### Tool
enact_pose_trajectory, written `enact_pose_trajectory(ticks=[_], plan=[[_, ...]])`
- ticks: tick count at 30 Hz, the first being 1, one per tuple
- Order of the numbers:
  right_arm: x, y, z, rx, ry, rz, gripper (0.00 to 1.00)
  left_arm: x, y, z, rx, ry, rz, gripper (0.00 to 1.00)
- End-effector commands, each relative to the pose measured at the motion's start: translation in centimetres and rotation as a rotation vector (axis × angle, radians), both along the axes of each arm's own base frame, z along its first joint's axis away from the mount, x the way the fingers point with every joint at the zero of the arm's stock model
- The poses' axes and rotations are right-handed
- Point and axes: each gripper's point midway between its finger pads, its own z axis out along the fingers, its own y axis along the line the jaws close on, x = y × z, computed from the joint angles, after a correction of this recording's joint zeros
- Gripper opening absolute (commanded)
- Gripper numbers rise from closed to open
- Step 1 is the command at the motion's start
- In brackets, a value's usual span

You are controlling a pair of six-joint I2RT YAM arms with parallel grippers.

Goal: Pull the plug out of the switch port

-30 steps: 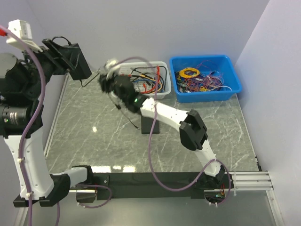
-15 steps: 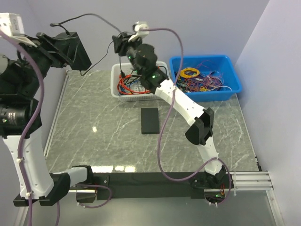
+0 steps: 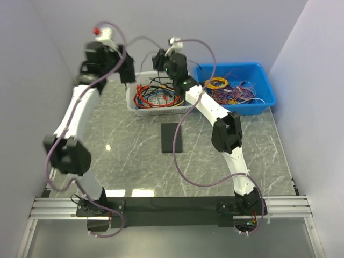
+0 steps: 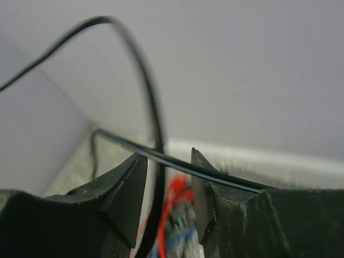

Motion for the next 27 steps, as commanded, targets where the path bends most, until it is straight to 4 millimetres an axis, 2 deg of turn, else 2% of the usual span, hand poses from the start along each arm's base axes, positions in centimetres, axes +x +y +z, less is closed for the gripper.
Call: enact_pose_trajectory(ticks=[1, 3, 4, 5, 6, 7, 8, 11, 13, 15, 16, 18, 19, 20, 21, 22, 23, 27], plan=[[-0.9, 1.2, -4.7, -0.041, 0.120, 0.076, 0.00, 2.3, -3.0, -2.0, 0.107, -0.048, -0.029, 0.00], [-1.7, 1.3, -7.6, -0.080, 0.200, 0.096, 0.00, 3.1, -4.2, -4.2, 0.131, -0.029, -0.038, 0.01], [-2.0, 1.1, -7.6, -0.084, 0.214, 0.098, 0.00, 4.0, -4.5, -6.1, 0.148, 0.001, -0.037, 0.00], [-2.8, 1.5, -9.0, -0.096, 0.248, 0.135, 0.00, 4.3, -4.7, -6.9, 0.154, 0.014, -0.036, 0.00], [-3.3, 1.7, -9.6, -0.110, 0.269, 0.147, 0.00, 4.6, -5.0, -7.7, 0.161, 0.028, -0.033, 0.00], [-3.9, 1.9, -8.8, -0.111, 0.260, 0.155, 0.00, 5.3, -5.4, -9.7, 0.178, 0.061, -0.034, 0.00], [-4.5, 1.8, -10.2, -0.152, 0.289, 0.152, 0.00, 5.5, -5.7, -10.7, 0.191, 0.080, -0.036, 0.00], [-5.8, 1.9, -11.1, -0.204, 0.321, 0.156, 0.00, 6.0, -7.0, -15.2, 0.254, 0.149, -0.047, 0.01], [-6.0, 0.9, -12.3, -0.242, 0.370, 0.116, 0.04, 6.2, -7.9, -17.6, 0.293, 0.183, -0.058, 0.00], [-5.7, -0.2, -12.8, -0.293, 0.392, 0.066, 0.15, 6.4, -8.5, -18.4, 0.311, 0.182, -0.072, 0.02], [-5.6, -0.7, -12.8, -0.304, 0.396, 0.044, 0.24, 7.0, -8.1, -19.1, 0.327, 0.189, -0.045, 0.04], [-5.5, -1.6, -12.7, -0.338, 0.403, 0.010, 0.35, 7.4, -7.9, -18.9, 0.342, 0.182, -0.032, 0.13], [-5.7, -1.9, -11.8, -0.336, 0.391, 0.007, 0.44, 7.6, -7.9, -18.9, 0.344, 0.183, -0.031, 0.20], [-5.8, -2.2, -12.0, -0.347, 0.394, 0.004, 0.50, 7.6, -7.9, -18.5, 0.343, 0.180, -0.030, 0.37], [-5.9, -2.4, -11.7, -0.347, 0.388, 0.000, 0.57, 7.5, -7.9, -17.9, 0.333, 0.172, -0.025, 0.46], [-6.0, -2.8, -11.2, -0.344, 0.384, -0.002, 0.59, 7.5, -7.8, -17.8, 0.332, 0.171, -0.022, 0.53], [-5.9, -3.3, -11.0, -0.340, 0.387, -0.008, 0.60, 7.4, -7.8, -17.4, 0.329, 0.166, -0.019, 0.77], [-6.4, -4.2, -9.8, -0.299, 0.415, 0.049, 0.63, 6.8, -7.5, -15.4, 0.321, 0.138, -0.012, 0.80]])
